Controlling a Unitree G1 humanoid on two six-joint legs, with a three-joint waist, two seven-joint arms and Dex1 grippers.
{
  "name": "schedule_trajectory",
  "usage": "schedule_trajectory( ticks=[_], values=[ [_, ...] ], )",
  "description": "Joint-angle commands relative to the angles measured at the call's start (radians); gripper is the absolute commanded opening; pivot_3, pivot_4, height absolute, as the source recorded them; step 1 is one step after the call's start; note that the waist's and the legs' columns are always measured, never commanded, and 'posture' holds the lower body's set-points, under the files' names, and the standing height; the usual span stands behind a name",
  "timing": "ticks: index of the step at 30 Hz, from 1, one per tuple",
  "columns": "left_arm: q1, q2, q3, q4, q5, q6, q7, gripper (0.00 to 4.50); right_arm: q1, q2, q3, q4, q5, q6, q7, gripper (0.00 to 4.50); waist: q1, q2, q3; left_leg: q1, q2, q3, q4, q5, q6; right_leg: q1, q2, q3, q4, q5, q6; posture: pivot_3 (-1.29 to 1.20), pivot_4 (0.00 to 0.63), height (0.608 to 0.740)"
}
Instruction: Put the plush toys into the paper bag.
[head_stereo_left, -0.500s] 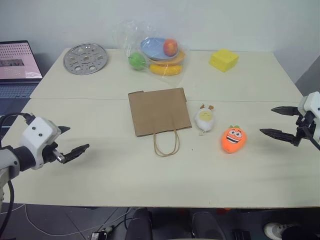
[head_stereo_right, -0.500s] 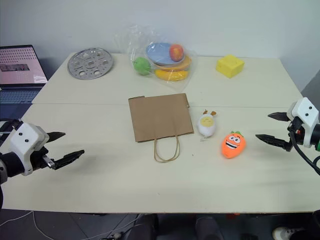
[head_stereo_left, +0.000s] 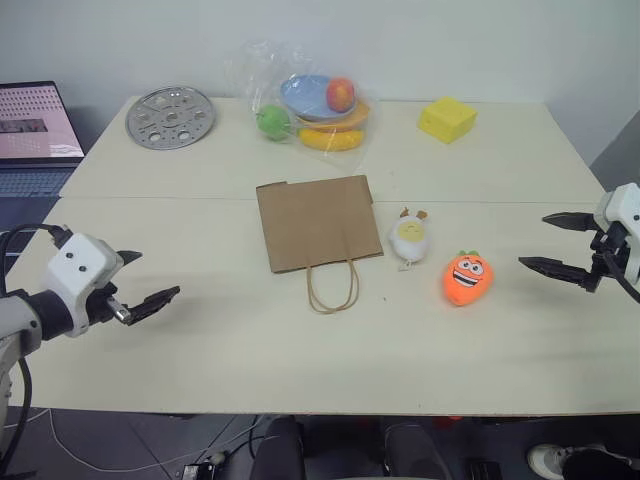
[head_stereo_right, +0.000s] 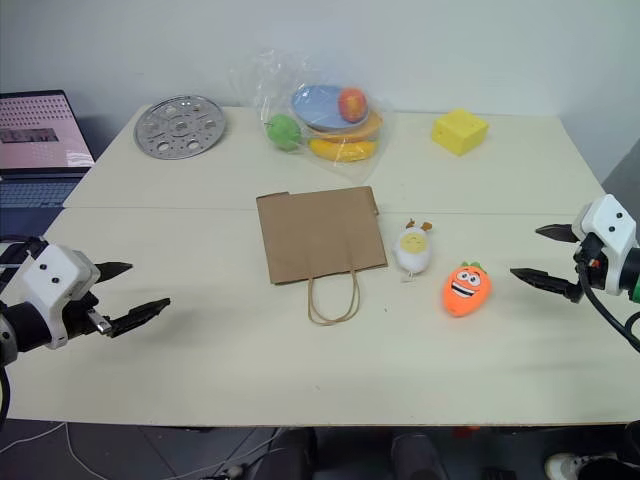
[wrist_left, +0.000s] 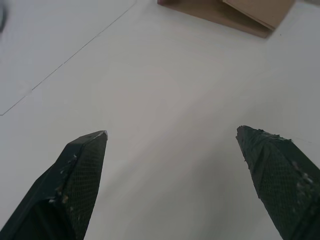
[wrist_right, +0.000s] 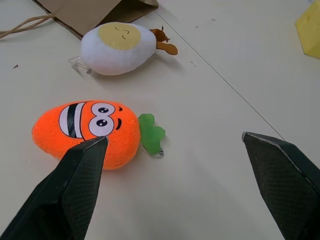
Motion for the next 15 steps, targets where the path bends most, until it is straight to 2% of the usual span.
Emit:
schedule_trajectory(
  ticks=[1,10,13,15],
  values=[
    [-0.006,-0.013,0.035,-0.009,-0.012,-0.071,-0.009,4.42,-0.012,-0.006,-0.017,-0.026,-0.005,-0.014,-0.008,4.5,0.0,0.0,0.0,0.0,0.0,0.0,0.0,0.0,0.0,0.0,0.0,0.0,0.0,0.0,0.0,0.0,0.15,0.74],
    [0.008,-0.034,0.032,-0.007,0.001,-0.182,-0.013,4.42,-0.023,0.006,-0.021,-0.02,-0.015,-0.047,-0.021,4.5,0.0,0.0,0.0,0.0,0.0,0.001,0.0,0.0,0.0,0.0,0.0,0.001,0.0,0.0,0.0,0.0,0.15,0.74],
    [0.008,-0.015,0.032,-0.032,-0.083,-0.091,-0.064,4.42,-0.02,0.008,-0.026,-0.031,-0.012,-0.046,-0.026,4.5,0.0,0.0,0.0,0.0,0.0,0.001,0.0,0.0,0.0,0.0,0.0,0.001,0.0,0.0,0.0,0.0,0.15,0.74],
    [0.01,-0.006,0.015,-0.049,-0.074,-0.103,-0.082,4.42,-0.012,0.014,-0.036,-0.047,-0.002,-0.041,-0.033,4.5,0.0,0.0,0.0,0.0,0.0,0.001,0.0,0.0,0.0,0.0,0.0,0.001,0.0,0.0,0.0,0.0,0.15,0.74]
  ],
)
